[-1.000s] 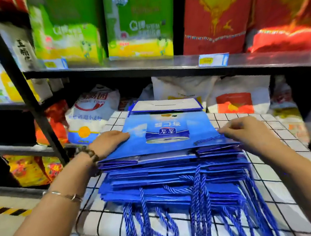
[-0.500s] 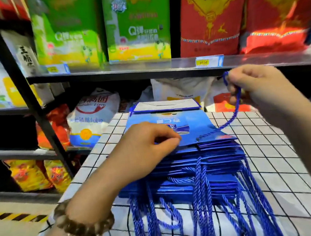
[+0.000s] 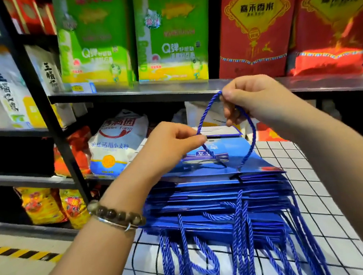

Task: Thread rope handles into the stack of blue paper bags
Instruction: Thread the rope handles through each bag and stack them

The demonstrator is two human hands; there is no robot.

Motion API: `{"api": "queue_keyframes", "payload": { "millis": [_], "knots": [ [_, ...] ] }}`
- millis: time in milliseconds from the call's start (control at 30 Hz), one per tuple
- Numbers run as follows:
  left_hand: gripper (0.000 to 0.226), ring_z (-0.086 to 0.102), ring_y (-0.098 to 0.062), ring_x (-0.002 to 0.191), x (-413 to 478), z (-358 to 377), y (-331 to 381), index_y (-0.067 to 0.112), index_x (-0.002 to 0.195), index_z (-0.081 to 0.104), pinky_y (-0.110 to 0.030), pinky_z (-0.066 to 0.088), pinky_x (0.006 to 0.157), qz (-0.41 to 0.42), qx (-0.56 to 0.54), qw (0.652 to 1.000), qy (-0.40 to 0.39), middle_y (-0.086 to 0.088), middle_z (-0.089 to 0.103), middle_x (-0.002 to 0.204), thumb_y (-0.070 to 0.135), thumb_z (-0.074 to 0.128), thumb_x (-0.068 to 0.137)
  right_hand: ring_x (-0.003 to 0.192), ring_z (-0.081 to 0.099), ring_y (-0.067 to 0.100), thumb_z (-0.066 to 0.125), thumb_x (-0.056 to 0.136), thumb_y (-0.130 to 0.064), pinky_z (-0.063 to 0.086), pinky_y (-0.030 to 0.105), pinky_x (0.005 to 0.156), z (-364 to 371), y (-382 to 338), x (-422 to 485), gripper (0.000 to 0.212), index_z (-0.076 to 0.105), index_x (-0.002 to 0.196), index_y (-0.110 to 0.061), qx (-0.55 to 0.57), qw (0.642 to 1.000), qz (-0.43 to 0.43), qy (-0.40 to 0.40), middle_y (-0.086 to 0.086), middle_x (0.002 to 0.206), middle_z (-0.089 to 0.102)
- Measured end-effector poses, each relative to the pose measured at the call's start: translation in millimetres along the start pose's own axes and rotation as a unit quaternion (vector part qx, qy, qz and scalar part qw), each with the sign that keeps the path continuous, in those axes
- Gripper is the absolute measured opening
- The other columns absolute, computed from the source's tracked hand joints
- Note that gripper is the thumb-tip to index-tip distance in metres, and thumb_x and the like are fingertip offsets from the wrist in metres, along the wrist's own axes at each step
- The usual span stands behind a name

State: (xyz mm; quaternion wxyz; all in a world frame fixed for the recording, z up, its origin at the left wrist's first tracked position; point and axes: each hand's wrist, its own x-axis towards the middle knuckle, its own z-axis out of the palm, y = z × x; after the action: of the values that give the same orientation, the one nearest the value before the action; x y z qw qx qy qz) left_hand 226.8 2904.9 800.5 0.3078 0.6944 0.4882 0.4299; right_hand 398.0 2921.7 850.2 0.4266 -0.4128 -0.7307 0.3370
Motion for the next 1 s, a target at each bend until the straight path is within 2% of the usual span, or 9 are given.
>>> {"api": "queue_keyframes", "payload": {
  "millis": [100,300,367,433,500,567,700,833,1000],
  "knots": [
    [0.02,0.056,-0.003,0.047,-3,-4,-7,0.014,0.065,0.064,-0.014,0.041,0.044,-0.048,-0.038,0.998,-0.024,0.0,0.061,0.059,0.014,0.064,0.085,0.04,0.054,0.006,0.042,0.095,-0.011,0.038,0.018,0.047,7,10,5,0.029,0.051,0.068,-0.016,-0.005,0.999,0.023,0.026,-0.008,0.043,0.055],
    [0.025,0.061,-0.008,0.049,-3,-4,-13,0.012,0.062,0.057,-0.015,0.045,0.043,-0.104,-0.143,0.984,-0.008,-0.003,0.067,0.063,0.005,0.058,0.086,0.043,0.054,0.008,0.048,0.093,-0.01,0.04,0.023,0.055,21,27,8,0.024,0.055,0.071,-0.015,-0.002,0.997,0.068,0.037,-0.003,0.053,0.056],
    [0.026,0.064,-0.01,0.051,-3,-4,-15,0.012,0.062,0.056,-0.015,0.046,0.044,-0.123,-0.173,0.977,-0.005,-0.002,0.067,0.062,0.005,0.056,0.087,0.056,0.057,0.012,0.055,0.09,-0.012,0.042,0.026,0.062,25,31,10,0.008,0.061,0.085,-0.014,-0.078,0.993,0.061,0.063,0.0,0.068,0.06],
    [0.025,0.064,-0.01,0.05,-4,-5,-19,0.012,0.063,0.053,-0.015,0.046,0.043,-0.138,-0.213,0.967,0.012,-0.003,0.066,0.059,0.004,0.052,0.087,0.075,0.054,0.015,0.061,0.086,-0.016,0.038,0.024,0.072,25,33,11,0.023,0.06,0.109,-0.015,-0.216,0.97,0.032,0.107,-0.001,0.085,0.058],
    [0.026,0.061,-0.008,0.046,-6,-6,-23,0.011,0.063,0.052,-0.014,0.045,0.041,-0.146,-0.238,0.959,0.039,-0.001,0.062,0.051,0.002,0.049,0.087,0.079,0.051,0.013,0.062,0.084,-0.017,0.038,0.024,0.076,27,27,5,0.023,0.062,0.108,-0.017,-0.299,0.945,-0.03,0.126,-0.004,0.087,0.056],
    [0.026,0.059,-0.007,0.043,-9,-7,-27,0.01,0.063,0.051,-0.013,0.044,0.04,-0.153,-0.253,0.953,0.06,0.001,0.061,0.047,0.002,0.049,0.088,0.07,0.054,0.011,0.061,0.084,-0.019,0.043,0.028,0.074,32,18,-2,0.006,0.067,0.086,-0.021,-0.276,0.957,-0.041,0.074,-0.004,0.075,0.061],
    [0.025,0.06,-0.007,0.043,-13,-6,-31,0.009,0.063,0.05,-0.013,0.044,0.039,-0.16,-0.285,0.941,0.089,0.001,0.059,0.044,0.003,0.05,0.087,0.051,0.056,0.009,0.063,0.081,-0.033,0.043,0.025,0.053,53,16,-12,0.028,0.069,0.072,-0.008,-0.182,0.978,0.044,-0.096,0.004,0.066,0.068],
    [0.025,0.062,-0.008,0.047,-14,-6,-33,0.01,0.061,0.05,-0.014,0.044,0.04,-0.15,-0.305,0.935,0.101,0.001,0.059,0.046,0.001,0.05,0.085,0.046,0.054,0.008,0.072,0.074,-0.026,0.034,0.013,0.039,62,24,-17,0.022,0.071,0.068,-0.005,-0.104,0.987,0.074,-0.1,0.002,0.056,0.065],
    [0.02,0.063,-0.008,0.048,-14,-7,-31,0.008,0.067,0.052,-0.014,0.047,0.043,-0.142,-0.284,0.945,0.084,0.0,0.062,0.049,0.003,0.051,0.087,0.043,0.052,0.008,0.07,0.076,-0.011,0.035,0.016,0.037,64,31,-18,0.013,0.068,0.063,-0.012,-0.061,0.991,0.083,-0.082,-0.003,0.048,0.061]
  ]
}}
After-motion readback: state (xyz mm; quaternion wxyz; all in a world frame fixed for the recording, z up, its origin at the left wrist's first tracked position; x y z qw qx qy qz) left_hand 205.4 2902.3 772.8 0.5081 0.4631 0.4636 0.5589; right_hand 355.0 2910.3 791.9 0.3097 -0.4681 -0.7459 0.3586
